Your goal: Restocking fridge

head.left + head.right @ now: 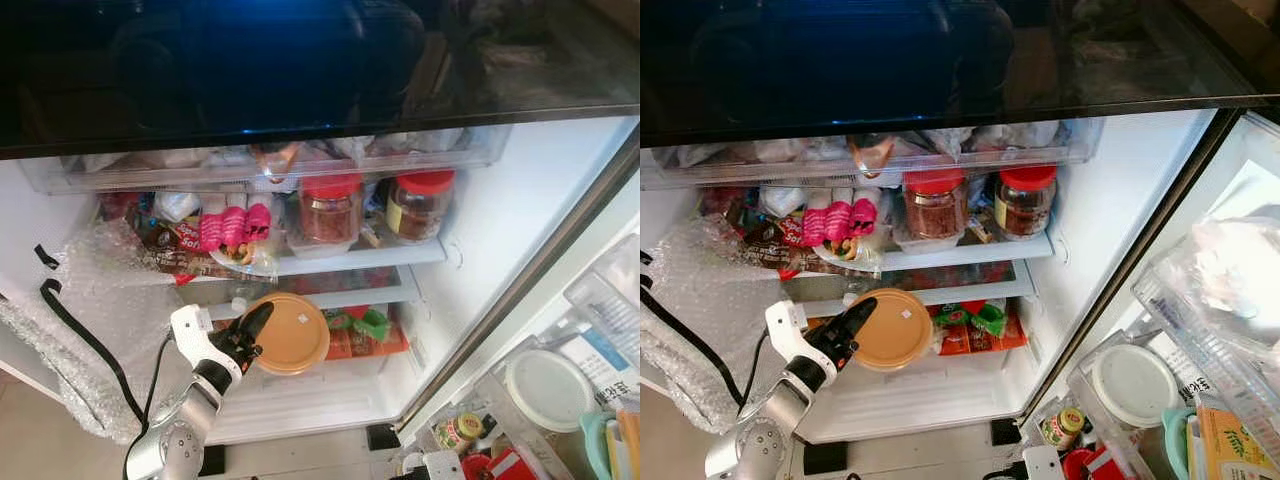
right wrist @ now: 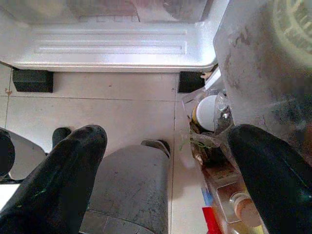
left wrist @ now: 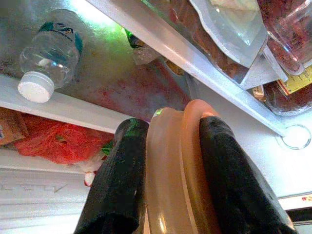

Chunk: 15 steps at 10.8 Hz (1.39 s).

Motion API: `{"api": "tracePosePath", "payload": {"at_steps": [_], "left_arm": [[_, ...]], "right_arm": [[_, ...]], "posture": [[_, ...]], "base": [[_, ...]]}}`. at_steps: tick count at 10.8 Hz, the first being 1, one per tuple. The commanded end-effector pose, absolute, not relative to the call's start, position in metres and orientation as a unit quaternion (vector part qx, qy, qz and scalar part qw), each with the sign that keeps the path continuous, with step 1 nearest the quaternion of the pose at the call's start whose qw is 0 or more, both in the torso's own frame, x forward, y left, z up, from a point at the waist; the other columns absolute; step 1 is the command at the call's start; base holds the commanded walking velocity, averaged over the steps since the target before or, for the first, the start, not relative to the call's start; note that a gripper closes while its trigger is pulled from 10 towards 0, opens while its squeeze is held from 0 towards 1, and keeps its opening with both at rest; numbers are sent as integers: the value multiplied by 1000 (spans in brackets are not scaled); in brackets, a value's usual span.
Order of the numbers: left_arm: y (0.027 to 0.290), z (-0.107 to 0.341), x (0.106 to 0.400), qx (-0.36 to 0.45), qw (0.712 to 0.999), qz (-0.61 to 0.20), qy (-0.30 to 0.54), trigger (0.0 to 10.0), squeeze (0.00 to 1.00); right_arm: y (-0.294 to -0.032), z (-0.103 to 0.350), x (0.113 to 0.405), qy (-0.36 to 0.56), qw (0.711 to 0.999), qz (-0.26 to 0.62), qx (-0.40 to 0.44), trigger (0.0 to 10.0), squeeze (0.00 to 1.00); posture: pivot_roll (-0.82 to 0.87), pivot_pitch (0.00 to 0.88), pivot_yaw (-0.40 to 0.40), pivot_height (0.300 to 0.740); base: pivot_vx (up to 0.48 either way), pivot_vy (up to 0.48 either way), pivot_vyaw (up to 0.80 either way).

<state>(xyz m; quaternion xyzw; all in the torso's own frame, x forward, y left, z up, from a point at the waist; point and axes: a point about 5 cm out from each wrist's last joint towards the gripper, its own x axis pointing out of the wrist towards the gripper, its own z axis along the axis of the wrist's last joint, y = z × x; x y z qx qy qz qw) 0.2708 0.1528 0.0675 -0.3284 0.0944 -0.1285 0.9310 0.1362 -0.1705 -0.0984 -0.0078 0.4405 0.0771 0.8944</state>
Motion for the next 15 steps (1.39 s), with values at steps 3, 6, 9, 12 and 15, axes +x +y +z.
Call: {"api": "tracePosePath", "payload": {"at_steps": [3, 6, 9, 12, 15], "left_arm": [[154, 71, 271, -326, 932, -133, 83, 10000, 0], [154, 71, 271, -326, 932, -133, 83, 10000, 0], [154, 71, 271, -326, 932, -133, 83, 10000, 0], [154, 71, 271, -326, 932, -133, 83, 10000, 0], [154, 71, 271, -326, 932, -133, 83, 10000, 0]], "right_arm": [[-172, -95, 139, 412, 907, 81, -25, 10000, 0], [-172, -95, 138, 410, 908, 81, -26, 10000, 0], [-172, -95, 138, 410, 908, 81, -26, 10000, 0], [-172, -95, 138, 410, 908, 81, -26, 10000, 0], [-172, -95, 138, 410, 908, 81, -26, 10000, 0]], "posture": [[-189, 74, -34, 740], [-189, 74, -34, 740], [-189, 74, -34, 740], [-189, 74, -34, 740], [-189, 74, -34, 740]], "base": [[0, 0, 0], [0, 0, 0], [0, 0, 0], [0, 0, 0], [0, 0, 0]]}}
